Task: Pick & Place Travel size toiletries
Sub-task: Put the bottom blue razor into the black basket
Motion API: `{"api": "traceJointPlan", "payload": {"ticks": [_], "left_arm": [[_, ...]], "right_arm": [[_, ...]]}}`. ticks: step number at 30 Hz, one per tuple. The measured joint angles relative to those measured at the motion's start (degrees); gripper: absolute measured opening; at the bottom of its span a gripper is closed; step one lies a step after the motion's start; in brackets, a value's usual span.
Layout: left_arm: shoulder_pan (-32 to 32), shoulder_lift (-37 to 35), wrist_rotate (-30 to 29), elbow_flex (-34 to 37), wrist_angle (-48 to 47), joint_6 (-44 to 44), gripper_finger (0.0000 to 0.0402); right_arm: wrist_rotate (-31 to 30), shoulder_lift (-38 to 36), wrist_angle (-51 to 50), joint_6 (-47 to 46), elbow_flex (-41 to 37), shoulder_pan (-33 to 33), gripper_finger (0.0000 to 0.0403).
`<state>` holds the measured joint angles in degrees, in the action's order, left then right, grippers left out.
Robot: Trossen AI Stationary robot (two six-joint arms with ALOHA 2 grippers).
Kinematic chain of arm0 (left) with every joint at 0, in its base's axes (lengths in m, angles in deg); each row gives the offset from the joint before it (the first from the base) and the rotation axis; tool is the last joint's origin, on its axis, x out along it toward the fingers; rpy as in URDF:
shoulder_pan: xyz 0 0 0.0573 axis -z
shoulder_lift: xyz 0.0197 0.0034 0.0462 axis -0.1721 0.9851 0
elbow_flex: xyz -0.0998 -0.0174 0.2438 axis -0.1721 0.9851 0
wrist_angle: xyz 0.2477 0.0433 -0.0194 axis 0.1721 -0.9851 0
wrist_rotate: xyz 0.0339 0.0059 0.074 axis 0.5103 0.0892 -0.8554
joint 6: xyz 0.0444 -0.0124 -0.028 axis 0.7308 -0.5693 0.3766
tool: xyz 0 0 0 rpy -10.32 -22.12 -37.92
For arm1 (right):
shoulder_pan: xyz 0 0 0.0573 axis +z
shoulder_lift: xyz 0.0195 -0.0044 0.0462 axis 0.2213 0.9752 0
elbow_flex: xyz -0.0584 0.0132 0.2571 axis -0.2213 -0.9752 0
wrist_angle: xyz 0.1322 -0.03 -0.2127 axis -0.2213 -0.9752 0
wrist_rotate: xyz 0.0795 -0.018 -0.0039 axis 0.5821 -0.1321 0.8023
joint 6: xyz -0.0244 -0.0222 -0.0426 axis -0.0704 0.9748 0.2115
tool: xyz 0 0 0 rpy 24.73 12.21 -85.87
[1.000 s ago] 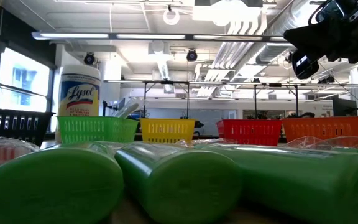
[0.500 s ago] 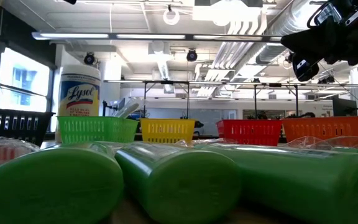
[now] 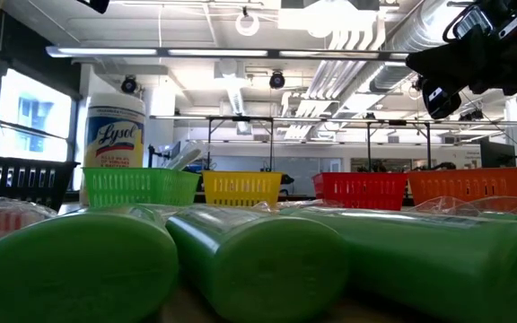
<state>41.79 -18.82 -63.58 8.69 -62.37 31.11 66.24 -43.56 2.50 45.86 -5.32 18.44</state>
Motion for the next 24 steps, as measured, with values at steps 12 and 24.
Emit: {"api": "traceJointPlan", "payload": {"ticks": [12, 24], "left_arm": [[-2.9, 10.2, -9.4, 0.0, 7.2, -7.5, 0.0], [-7.5, 17.1, -5.4, 0.1, 18.3, -0.8, 0.0]], "right_arm": [[0.0, 0.0, -0.5, 0.0, 0.0, 0.0, 0.0007], [2.9, 0.0, -7.2, -6.6, 3.9, 1.5, 0.0004]]}}
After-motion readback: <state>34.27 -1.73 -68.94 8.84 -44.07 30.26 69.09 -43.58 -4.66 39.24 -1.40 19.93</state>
